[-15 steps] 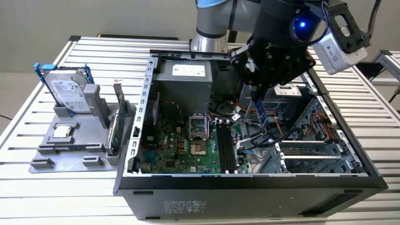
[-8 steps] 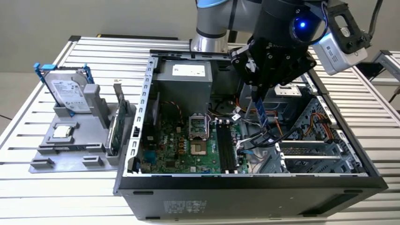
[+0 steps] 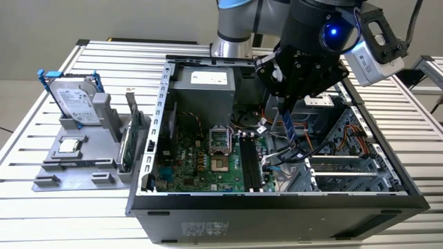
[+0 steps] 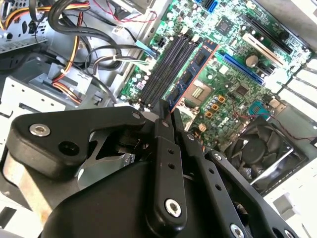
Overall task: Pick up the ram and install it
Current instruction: 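Insert the ram into the slot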
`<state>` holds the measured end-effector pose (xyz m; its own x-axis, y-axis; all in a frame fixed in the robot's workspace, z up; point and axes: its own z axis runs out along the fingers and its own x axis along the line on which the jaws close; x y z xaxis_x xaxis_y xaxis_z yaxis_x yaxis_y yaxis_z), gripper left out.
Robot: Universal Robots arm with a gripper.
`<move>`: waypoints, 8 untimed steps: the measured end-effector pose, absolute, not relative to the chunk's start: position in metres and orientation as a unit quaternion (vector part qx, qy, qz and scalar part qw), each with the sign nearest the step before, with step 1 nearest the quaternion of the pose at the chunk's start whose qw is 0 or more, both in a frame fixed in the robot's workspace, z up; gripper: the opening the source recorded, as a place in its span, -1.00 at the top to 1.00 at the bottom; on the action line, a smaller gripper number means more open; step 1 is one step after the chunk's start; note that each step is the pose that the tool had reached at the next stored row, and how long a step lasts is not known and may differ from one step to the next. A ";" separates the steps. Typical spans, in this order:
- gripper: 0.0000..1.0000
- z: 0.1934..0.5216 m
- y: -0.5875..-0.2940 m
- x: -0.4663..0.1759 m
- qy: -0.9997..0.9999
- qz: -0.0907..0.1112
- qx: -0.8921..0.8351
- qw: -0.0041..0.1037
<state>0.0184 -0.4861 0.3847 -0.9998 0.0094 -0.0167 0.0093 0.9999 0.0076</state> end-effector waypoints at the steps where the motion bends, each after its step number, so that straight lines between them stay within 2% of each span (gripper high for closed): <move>1: 1.00 0.384 -0.486 0.019 1.000 0.004 0.005 0.008; 8: 1.00 0.381 -0.486 0.022 1.000 0.004 0.005 0.008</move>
<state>0.0221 -0.4861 0.3805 -0.9998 0.0094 -0.0167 0.0093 0.9999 0.0076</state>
